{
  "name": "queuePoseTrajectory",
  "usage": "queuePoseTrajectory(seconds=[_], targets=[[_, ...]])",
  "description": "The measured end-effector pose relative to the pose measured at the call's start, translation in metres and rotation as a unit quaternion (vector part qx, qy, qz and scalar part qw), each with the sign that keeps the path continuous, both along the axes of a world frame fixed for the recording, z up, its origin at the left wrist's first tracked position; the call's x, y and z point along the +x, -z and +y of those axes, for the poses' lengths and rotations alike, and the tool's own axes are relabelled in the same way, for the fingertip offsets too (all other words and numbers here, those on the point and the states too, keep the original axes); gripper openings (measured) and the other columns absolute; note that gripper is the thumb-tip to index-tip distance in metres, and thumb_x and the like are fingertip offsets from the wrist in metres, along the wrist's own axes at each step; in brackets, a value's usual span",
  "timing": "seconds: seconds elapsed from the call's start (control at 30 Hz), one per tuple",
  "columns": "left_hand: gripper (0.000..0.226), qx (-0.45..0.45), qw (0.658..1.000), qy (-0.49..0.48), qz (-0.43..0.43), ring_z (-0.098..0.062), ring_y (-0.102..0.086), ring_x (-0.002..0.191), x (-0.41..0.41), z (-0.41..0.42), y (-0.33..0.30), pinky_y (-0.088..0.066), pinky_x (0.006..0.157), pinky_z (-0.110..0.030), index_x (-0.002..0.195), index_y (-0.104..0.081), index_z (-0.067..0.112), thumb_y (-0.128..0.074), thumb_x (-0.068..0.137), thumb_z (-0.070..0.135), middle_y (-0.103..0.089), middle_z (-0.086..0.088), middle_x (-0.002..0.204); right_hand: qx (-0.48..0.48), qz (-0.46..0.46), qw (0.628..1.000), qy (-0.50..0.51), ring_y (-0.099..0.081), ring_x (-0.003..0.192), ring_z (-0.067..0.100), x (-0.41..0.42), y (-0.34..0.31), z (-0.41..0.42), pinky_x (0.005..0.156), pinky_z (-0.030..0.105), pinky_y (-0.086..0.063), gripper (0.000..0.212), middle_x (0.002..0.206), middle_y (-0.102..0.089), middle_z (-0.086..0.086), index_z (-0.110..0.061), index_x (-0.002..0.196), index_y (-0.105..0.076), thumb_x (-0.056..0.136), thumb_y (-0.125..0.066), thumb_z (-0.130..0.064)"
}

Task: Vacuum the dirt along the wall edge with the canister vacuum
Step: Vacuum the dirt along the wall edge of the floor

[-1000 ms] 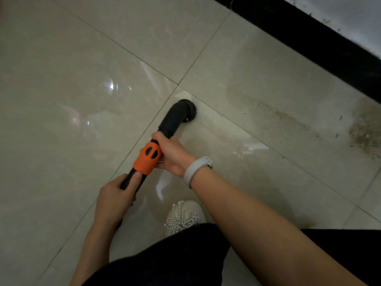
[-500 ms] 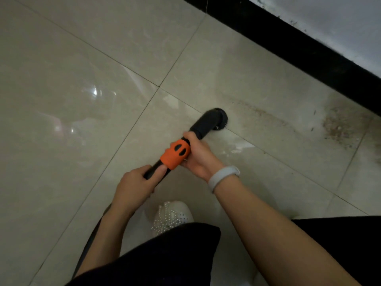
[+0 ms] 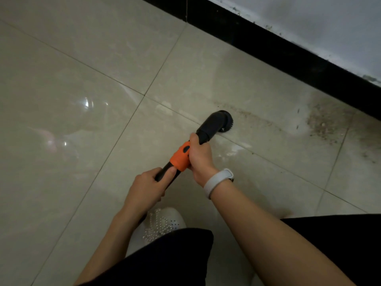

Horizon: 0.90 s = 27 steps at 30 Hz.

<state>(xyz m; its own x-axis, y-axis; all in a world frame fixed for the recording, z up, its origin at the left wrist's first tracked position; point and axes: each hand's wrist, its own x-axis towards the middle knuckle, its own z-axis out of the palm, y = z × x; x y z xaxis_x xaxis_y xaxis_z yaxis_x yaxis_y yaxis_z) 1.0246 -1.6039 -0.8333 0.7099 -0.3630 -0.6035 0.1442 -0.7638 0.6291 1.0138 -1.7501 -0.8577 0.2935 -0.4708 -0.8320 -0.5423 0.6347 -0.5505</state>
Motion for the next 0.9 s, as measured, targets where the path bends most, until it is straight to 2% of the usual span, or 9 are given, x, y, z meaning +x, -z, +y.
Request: queuePoseTrajectory(seconds=[0.1,0.27,0.4,0.5,0.67,0.83,0.9], targets=[[0.063,0.010,1.000,-0.008,-0.020,-0.012,-0.055,0.039,0.001,0.004,0.000,-0.051,0.054,-0.037,0.063,-0.059,0.017,-0.039,0.064,0.077,-0.060,0.003,0.047,-0.009,0.005,1.000,0.006,-0.062,0.097,0.035,0.005,-0.001,0.009,0.089,0.052,-0.051,0.043,0.105,-0.061,0.018,-0.001,0.121,-0.042,0.095,-0.046,-0.034],[0.054,0.027,0.994,-0.066,-0.084,-0.012,-0.058,0.044,0.011,0.010,-0.002,-0.051,0.055,-0.037,0.063,-0.057,0.019,-0.042,0.075,0.070,-0.061,0.005,0.049,0.004,-0.034,0.998,-0.061,-0.059,0.104,0.039,0.048,-0.010,0.015,0.094,0.053,-0.047,0.041,0.116,-0.059,0.024,-0.001,0.120,-0.042,0.093,-0.051,-0.031],[0.048,0.009,0.992,-0.085,-0.094,-0.010,-0.058,0.041,0.029,-0.001,-0.004,-0.049,0.053,-0.032,0.067,-0.058,0.016,-0.046,0.089,0.058,-0.061,0.000,0.049,0.013,-0.050,0.992,-0.112,-0.058,0.096,0.031,0.077,-0.018,0.009,0.092,0.048,-0.049,0.045,0.104,-0.057,0.016,0.000,0.124,-0.041,0.093,-0.048,-0.032],[0.049,-0.010,0.992,-0.093,-0.088,-0.009,-0.057,0.040,0.037,-0.013,-0.005,-0.046,0.049,-0.027,0.070,-0.058,0.015,-0.045,0.090,0.057,-0.061,-0.002,0.052,0.034,-0.066,0.989,-0.126,-0.057,0.091,0.030,0.089,-0.025,-0.003,0.091,0.049,-0.050,0.032,0.094,-0.055,0.013,-0.005,0.110,-0.046,0.092,-0.049,-0.031],[0.049,-0.029,0.995,-0.071,-0.058,-0.009,-0.055,0.038,0.034,-0.024,-0.004,-0.042,0.043,-0.023,0.068,-0.057,0.013,-0.047,0.090,0.055,-0.058,0.000,0.046,0.033,-0.069,0.992,-0.098,-0.056,0.086,0.029,0.080,-0.025,-0.015,0.089,0.050,-0.049,0.021,0.090,-0.055,0.015,-0.010,0.090,-0.047,0.092,-0.050,-0.030],[0.051,-0.031,0.998,-0.029,-0.038,-0.010,-0.054,0.038,0.024,-0.029,-0.002,-0.043,0.045,-0.025,0.065,-0.056,0.011,-0.049,0.087,0.056,-0.057,0.000,0.045,0.018,-0.052,0.997,-0.045,-0.057,0.085,0.032,0.054,-0.018,-0.023,0.091,0.055,-0.049,0.022,0.088,-0.054,0.017,-0.012,0.082,-0.045,0.092,-0.049,-0.031],[0.050,-0.033,0.999,-0.017,-0.032,-0.009,-0.053,0.038,0.020,-0.033,-0.002,-0.043,0.045,-0.024,0.066,-0.055,0.011,-0.049,0.087,0.056,-0.057,0.001,0.044,0.009,-0.047,0.998,-0.029,-0.057,0.085,0.032,0.046,-0.017,-0.028,0.090,0.054,-0.049,0.026,0.088,-0.054,0.017,-0.013,0.078,-0.044,0.094,-0.047,-0.033]])
